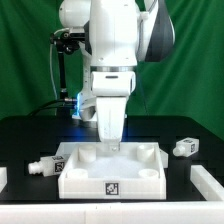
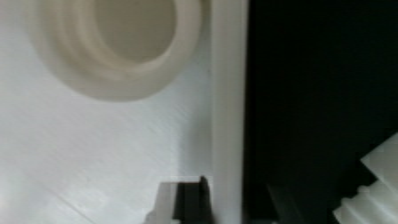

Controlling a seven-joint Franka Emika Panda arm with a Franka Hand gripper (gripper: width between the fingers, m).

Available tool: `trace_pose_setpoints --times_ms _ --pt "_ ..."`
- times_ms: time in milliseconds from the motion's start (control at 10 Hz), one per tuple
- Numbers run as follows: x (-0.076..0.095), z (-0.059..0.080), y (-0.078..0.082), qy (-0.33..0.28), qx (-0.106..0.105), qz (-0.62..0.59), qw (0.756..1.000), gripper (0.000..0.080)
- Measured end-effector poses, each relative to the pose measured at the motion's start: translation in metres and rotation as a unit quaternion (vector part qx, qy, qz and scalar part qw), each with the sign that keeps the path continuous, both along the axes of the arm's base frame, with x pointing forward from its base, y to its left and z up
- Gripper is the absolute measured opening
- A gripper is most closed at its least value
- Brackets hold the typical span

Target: Assemble one leg

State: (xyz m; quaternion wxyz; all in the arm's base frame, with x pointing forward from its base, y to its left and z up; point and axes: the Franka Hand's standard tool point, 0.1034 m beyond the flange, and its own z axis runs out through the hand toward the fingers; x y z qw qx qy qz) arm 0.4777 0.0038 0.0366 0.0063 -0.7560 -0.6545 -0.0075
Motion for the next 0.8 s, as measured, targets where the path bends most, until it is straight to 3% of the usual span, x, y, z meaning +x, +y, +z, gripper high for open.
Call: trace_pose_setpoints --times_ms 200,500,800 --pt "0.005 -0.014 0.017 0.006 0.006 0.013 1.0 0.0055" --pt "0.024 -0.021 0.039 -0.005 0.01 0.037 0.999 0.0055" --pt "0.023 -0.022 0.037 -0.007 0.009 0.029 1.0 0.0055"
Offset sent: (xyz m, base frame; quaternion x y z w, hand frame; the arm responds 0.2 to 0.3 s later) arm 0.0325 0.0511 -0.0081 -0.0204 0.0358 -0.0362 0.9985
